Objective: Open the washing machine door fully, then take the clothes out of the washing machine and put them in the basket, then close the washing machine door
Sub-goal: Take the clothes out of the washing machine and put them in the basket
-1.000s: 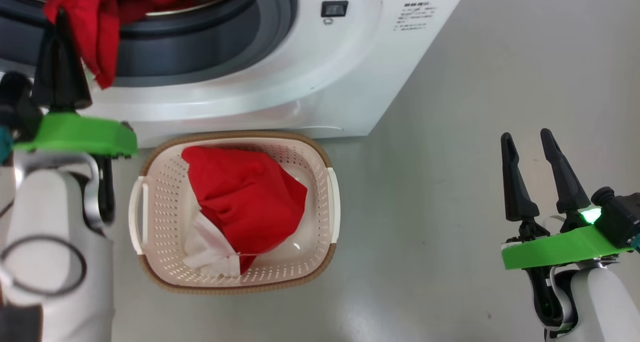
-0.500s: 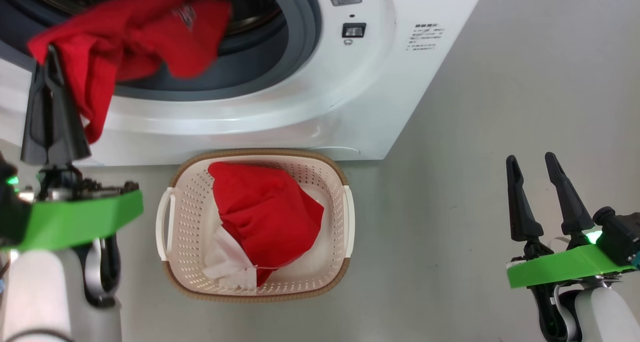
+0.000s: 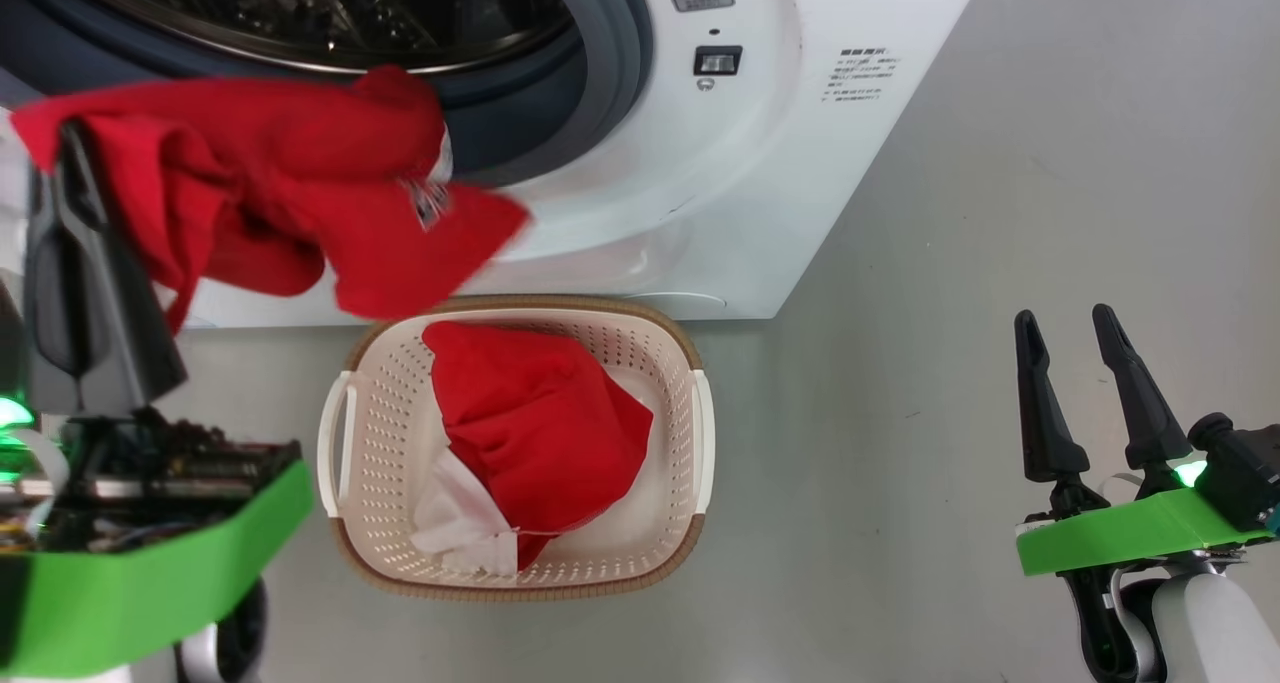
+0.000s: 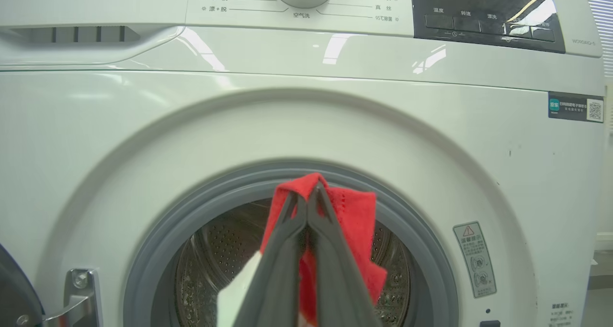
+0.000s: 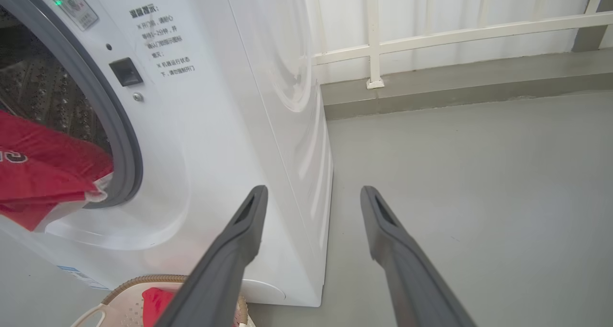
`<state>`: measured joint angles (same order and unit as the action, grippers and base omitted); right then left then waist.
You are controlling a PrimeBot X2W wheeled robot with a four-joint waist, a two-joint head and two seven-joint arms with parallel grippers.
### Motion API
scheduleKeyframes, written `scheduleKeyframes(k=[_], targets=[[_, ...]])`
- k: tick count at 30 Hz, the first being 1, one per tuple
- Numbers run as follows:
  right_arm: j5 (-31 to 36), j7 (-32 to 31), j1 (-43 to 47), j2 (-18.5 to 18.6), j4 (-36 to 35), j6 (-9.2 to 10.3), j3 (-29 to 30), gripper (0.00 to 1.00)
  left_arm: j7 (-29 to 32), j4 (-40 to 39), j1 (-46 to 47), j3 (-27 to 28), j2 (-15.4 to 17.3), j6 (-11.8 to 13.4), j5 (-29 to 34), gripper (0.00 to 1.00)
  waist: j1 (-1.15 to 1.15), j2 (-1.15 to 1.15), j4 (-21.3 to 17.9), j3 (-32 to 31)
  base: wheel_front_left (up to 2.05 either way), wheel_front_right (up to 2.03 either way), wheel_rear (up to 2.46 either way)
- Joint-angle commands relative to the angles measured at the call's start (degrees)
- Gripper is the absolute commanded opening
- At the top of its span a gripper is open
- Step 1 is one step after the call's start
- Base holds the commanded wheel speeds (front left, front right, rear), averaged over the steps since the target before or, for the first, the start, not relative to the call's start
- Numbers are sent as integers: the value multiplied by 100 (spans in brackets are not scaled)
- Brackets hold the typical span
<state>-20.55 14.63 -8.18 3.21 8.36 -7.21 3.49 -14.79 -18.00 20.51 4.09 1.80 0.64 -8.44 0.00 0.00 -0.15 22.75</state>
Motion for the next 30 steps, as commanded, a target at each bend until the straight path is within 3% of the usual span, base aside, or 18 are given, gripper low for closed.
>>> scheduleKeyframes(k=[1, 14, 30], targets=[[49, 37, 60, 56, -133, -28, -98, 100, -21, -204, -122, 115, 109, 43, -30, 0, 0, 0, 0, 7, 0, 0, 0], [44, 37, 22, 46, -170, -28, -162, 100, -21, 1301, -494, -416, 109, 45, -369, 0, 0, 0, -76, 208, 0, 0, 0], [45, 37, -244, 5, -290, -28, -200, 100, -21, 4063, 212, -905, 108, -446, -324, 0, 0, 0, -229, 1038, 0, 0, 0]])
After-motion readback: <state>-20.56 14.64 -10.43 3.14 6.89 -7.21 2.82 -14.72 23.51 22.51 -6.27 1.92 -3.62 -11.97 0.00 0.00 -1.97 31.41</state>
